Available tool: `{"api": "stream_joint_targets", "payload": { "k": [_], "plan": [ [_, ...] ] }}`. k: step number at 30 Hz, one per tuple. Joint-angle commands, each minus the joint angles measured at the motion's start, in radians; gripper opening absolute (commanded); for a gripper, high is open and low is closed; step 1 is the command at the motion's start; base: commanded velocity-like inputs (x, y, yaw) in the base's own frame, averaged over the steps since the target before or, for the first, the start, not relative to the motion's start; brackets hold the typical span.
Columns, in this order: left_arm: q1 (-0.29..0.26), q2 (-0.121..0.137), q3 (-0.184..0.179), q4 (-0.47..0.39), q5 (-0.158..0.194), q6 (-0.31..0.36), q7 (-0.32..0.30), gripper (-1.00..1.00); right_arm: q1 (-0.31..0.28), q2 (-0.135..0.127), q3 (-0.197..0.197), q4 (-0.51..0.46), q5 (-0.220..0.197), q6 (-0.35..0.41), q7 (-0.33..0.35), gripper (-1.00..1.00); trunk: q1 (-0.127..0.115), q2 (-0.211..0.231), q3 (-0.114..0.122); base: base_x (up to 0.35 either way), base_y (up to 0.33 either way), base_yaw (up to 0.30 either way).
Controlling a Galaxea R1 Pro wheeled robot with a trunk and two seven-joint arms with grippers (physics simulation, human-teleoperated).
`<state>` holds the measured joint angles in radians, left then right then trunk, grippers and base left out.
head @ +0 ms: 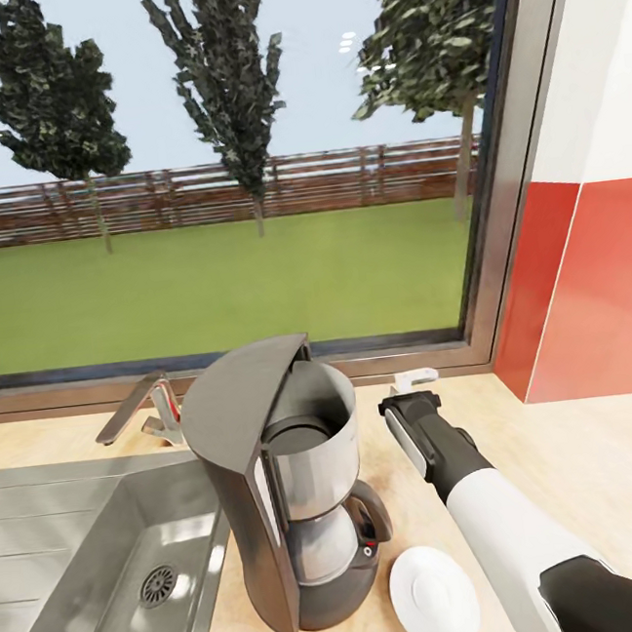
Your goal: Set up a coffee station on the kitchen countertop: keep the coffee maker on the countertop, move the bottle of coffee from the kitchen shelf to the counter next to the coffee maker, place a paper coffee filter on top of the coffee maker, put the saucer next to the coffee maker with the coffee cup on the saucer, and place the electric kettle next to the coffee maker.
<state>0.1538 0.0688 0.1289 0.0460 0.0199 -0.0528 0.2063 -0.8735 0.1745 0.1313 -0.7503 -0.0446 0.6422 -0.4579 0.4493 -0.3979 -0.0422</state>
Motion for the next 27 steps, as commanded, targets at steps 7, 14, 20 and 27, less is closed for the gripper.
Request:
{"api": "stream_joint_targets", "payload": {
  "k": [7, 14, 20, 27],
  "plan": [
    [0.000, 0.000, 0.006, 0.002, 0.002, -0.006, 0.001, 1.00, -0.001, 0.000, 0.002, -0.047, -0.005, 0.005, -0.008, 1.00, 0.001, -0.002, -0.002, 0.000, 0.000, 0.000],
    [0.000, -0.001, 0.006, 0.002, 0.002, -0.006, 0.001, 1.00, -0.001, 0.000, -0.002, -0.100, -0.005, 0.005, -0.008, 1.00, 0.001, -0.002, -0.002, 0.000, 0.000, 0.000],
    [0.000, -0.003, 0.006, 0.002, 0.002, -0.006, 0.001, 1.00, -0.001, 0.000, -0.004, -0.107, -0.003, 0.005, -0.008, 1.00, 0.001, -0.002, -0.002, 0.000, 0.000, 0.000],
    [0.000, -0.003, 0.006, 0.002, 0.002, -0.006, 0.001, 1.00, -0.001, 0.000, -0.004, -0.106, -0.003, 0.005, -0.008, 1.00, 0.001, -0.002, -0.009, 0.000, 0.000, 0.061]
  ]
}}
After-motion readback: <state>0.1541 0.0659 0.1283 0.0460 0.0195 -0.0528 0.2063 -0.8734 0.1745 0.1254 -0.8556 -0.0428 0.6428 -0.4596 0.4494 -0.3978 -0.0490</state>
